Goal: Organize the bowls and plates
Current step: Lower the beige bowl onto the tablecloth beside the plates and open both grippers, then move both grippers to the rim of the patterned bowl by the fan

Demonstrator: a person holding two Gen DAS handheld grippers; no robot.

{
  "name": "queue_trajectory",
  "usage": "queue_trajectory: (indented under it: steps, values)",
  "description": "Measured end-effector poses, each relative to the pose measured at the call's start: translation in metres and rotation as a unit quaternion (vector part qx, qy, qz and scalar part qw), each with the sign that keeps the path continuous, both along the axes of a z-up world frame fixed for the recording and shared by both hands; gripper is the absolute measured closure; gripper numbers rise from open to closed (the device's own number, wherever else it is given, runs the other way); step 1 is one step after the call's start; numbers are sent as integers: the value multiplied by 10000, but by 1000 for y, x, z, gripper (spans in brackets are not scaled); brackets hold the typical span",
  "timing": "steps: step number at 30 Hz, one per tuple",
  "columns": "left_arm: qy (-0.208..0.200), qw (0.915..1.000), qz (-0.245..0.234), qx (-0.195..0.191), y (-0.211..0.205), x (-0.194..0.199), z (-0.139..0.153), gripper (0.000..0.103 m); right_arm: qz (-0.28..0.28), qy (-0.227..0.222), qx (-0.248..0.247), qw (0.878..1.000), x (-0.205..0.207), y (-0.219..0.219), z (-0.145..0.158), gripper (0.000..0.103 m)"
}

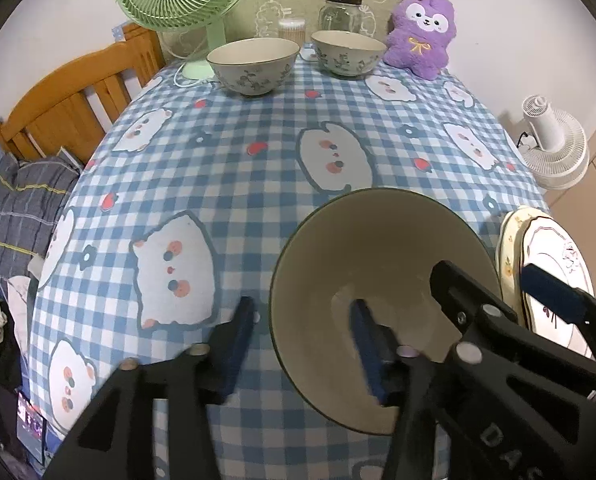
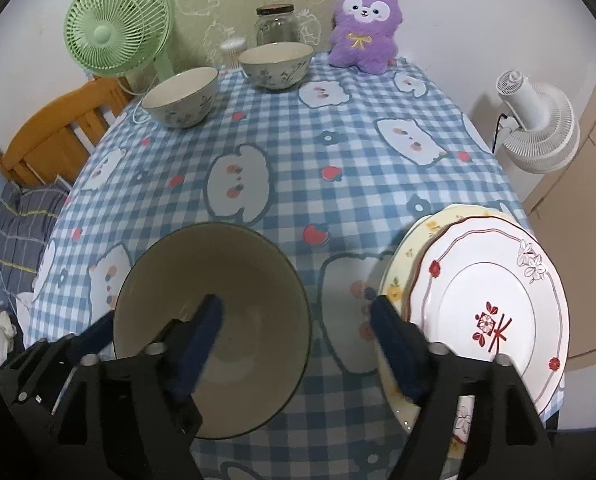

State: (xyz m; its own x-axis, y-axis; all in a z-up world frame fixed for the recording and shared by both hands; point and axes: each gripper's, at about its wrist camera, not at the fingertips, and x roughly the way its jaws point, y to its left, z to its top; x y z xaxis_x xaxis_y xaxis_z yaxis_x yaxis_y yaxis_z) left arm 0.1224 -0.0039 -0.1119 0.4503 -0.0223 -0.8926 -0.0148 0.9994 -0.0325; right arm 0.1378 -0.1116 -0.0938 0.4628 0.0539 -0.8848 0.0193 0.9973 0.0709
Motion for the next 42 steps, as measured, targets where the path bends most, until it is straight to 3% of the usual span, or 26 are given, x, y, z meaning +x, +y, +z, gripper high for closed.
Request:
queue_trajectory:
  steps: [2, 8, 29, 33, 42]
  values:
    - [15, 10000, 41, -26, 1, 0, 3, 31, -31, 4, 60, 10000, 1, -4, 3, 20]
    - [-114, 9998, 123, 59, 0, 0, 17, 19, -93, -87, 72, 9999, 0, -11, 15, 19]
    - [-862, 9953, 444, 2, -15, -12, 115, 19, 376, -973, 78, 9945, -7, -25, 121, 12]
    - [-929, 9943, 520, -97, -13, -14, 134, 15, 348, -1294, -17, 9910, -10, -27, 145, 11]
    - [-1349, 9895, 511, -79, -4, -12, 170, 11, 287, -1564, 112, 9872, -3, -29, 180, 8]
